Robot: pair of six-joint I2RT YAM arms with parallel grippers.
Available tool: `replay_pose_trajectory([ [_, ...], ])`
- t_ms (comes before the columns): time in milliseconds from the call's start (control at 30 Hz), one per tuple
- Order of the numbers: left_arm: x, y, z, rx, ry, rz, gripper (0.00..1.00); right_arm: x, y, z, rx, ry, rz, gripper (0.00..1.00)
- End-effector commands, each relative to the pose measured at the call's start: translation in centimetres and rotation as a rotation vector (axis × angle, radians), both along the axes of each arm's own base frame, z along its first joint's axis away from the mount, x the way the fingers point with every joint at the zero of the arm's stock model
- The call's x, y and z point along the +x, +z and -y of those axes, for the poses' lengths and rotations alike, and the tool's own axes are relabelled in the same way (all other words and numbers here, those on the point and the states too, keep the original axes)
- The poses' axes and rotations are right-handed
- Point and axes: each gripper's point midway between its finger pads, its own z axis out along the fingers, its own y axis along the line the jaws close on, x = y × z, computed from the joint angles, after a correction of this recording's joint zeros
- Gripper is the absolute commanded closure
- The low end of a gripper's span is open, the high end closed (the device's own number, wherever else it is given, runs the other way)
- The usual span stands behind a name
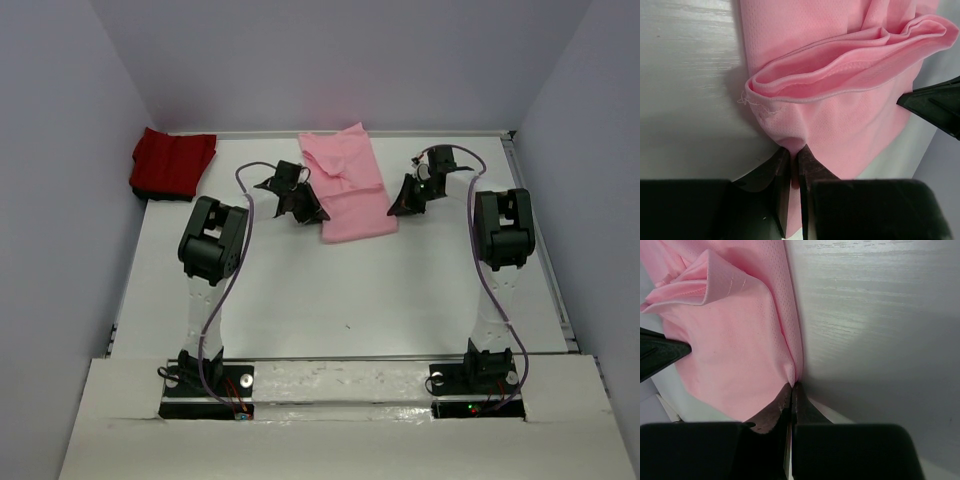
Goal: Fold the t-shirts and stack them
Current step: Fold the folded rectangular tshirt in 1/3 of the way
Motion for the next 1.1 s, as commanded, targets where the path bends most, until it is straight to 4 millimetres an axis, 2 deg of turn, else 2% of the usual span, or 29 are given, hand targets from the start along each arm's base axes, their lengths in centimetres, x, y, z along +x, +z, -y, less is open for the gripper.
replay_pose_trajectory([
  [0, -2.1, -3.7, -1.3, 0.122, -0.053, -0.109, 0.78, -2.4, -1.3, 0.6, -0.096, 0.014, -0.069, 1.00],
  [133, -2.8, -3.7, -1.8, 0.149, -0.083, -0.125, 0.78, -4.2, -1.4, 0.4, -0.104, 0.021, -0.103, 1.00],
  [233, -4.0, -3.9, -2.4, 0.177, -0.108, -0.146, 0.78, -5.0, -0.9, 0.2, -0.114, 0.025, -0.106, 1.00],
  [467, -6.8, -3.4, -4.0, 0.229, -0.156, -0.169, 0.78, -8.4, 0.0, 0.0, -0.159, 0.048, -0.159, 1.00],
  [567, -8.4, -2.9, -4.6, 0.229, -0.171, -0.185, 0.78, -9.7, 0.4, 0.4, -0.171, 0.049, -0.177, 1.00],
  [767, -12.8, -2.5, -6.1, 0.264, -0.223, -0.221, 0.78, -13.1, 1.0, 0.7, -0.184, 0.060, -0.228, 1.00],
  [800, -13.7, -2.4, -6.5, 0.267, -0.226, -0.228, 0.78, -13.4, 1.6, 0.7, -0.179, 0.058, -0.223, 1.00],
  [833, -14.1, -2.4, -6.6, 0.269, -0.229, -0.230, 0.78, -14.5, 1.5, 0.6, -0.185, 0.068, -0.247, 1.00],
  [900, -15.1, -2.1, -6.8, 0.267, -0.235, -0.235, 0.78, -15.4, 2.1, 0.5, -0.188, 0.073, -0.249, 1.00],
  [1067, -16.2, -1.5, -6.7, 0.269, -0.243, -0.229, 0.77, -18.6, 2.3, 0.0, -0.178, 0.094, -0.304, 1.00],
])
